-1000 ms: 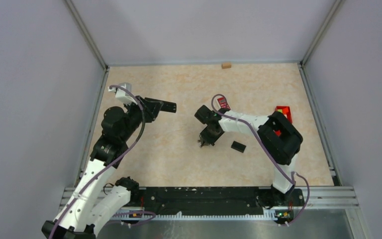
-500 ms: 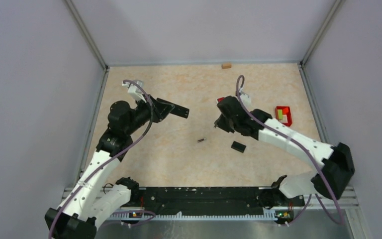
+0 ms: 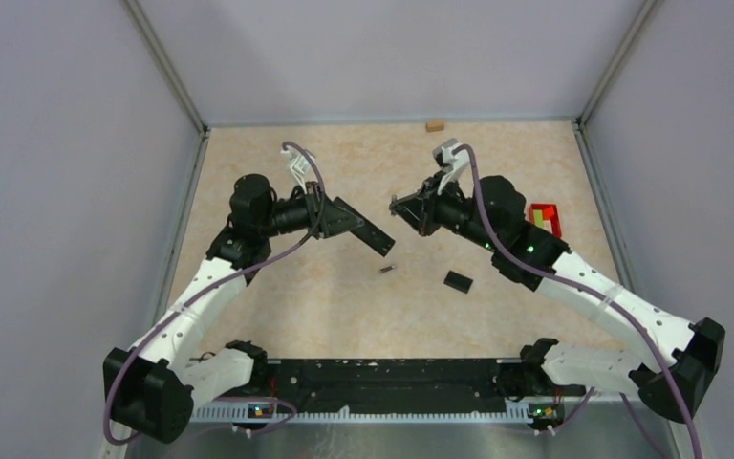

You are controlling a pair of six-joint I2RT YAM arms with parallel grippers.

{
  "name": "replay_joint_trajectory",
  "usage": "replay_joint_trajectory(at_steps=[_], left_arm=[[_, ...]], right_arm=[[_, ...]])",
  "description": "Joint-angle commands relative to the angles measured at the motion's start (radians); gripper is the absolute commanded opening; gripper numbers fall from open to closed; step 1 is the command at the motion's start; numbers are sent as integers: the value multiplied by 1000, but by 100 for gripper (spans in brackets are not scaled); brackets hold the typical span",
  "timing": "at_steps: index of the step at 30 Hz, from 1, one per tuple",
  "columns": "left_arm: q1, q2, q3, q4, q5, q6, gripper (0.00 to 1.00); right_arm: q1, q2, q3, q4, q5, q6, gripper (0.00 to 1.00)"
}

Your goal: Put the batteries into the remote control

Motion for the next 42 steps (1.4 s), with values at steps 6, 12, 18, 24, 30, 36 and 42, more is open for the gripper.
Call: replay_joint_trajectory(at_steps=[6,12,18,24,30,36,42], left_arm=[[9,42,85,22,232,-23,0],[29,75,112,2,311,-23,0],[38,80,124,1,325,-22,0],[39,83,126,1,319,-25,0],[42,73,127,1,318,-27,0],[44,67,128,2,323,-28,0],[45,63,128,2,325,-29,0]], right_arm=[[74,59,93,78,-309,-355,0],[89,12,23,120,-362,-426,0],[91,-7,-19,108,-406,-450,0],[113,9,-30,100,-402,-471,0],[128,24,-20,57,-398,-493,0],[131,31,-10,13,-386,-513,0],[131,45,-2,-9,-378,-516,0]])
